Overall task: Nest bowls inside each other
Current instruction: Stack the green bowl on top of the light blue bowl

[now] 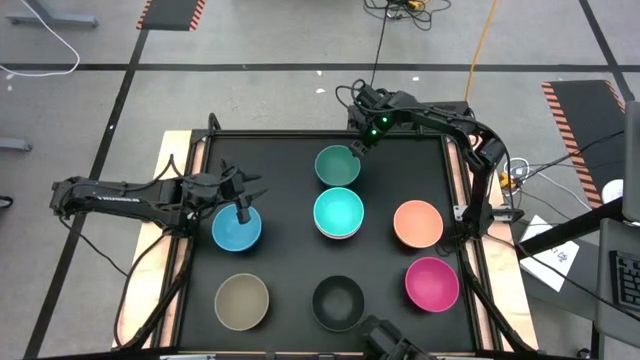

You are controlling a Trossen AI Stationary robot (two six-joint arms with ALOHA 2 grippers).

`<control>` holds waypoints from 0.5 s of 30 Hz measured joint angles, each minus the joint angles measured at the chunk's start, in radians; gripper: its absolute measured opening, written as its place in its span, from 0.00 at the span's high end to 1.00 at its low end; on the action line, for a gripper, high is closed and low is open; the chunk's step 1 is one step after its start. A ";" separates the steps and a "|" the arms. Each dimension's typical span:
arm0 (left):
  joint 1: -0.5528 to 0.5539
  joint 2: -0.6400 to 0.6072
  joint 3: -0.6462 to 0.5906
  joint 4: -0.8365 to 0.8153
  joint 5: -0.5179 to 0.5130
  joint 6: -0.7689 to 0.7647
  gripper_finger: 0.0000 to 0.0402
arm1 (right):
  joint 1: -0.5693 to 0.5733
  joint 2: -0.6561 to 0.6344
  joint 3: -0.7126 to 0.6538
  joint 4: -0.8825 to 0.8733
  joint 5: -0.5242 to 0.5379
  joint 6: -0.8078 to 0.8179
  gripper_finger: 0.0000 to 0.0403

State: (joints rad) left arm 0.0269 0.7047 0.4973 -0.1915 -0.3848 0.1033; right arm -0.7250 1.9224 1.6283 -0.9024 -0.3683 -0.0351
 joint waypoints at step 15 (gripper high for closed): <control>0.000 0.000 0.000 -0.010 0.018 -0.004 0.51 | 0.007 0.072 0.000 -0.002 -0.002 0.008 0.50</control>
State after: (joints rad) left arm 0.0269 0.7048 0.4973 -0.2016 -0.3672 0.0998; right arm -0.7181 1.9942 1.6279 -0.9044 -0.3698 -0.0272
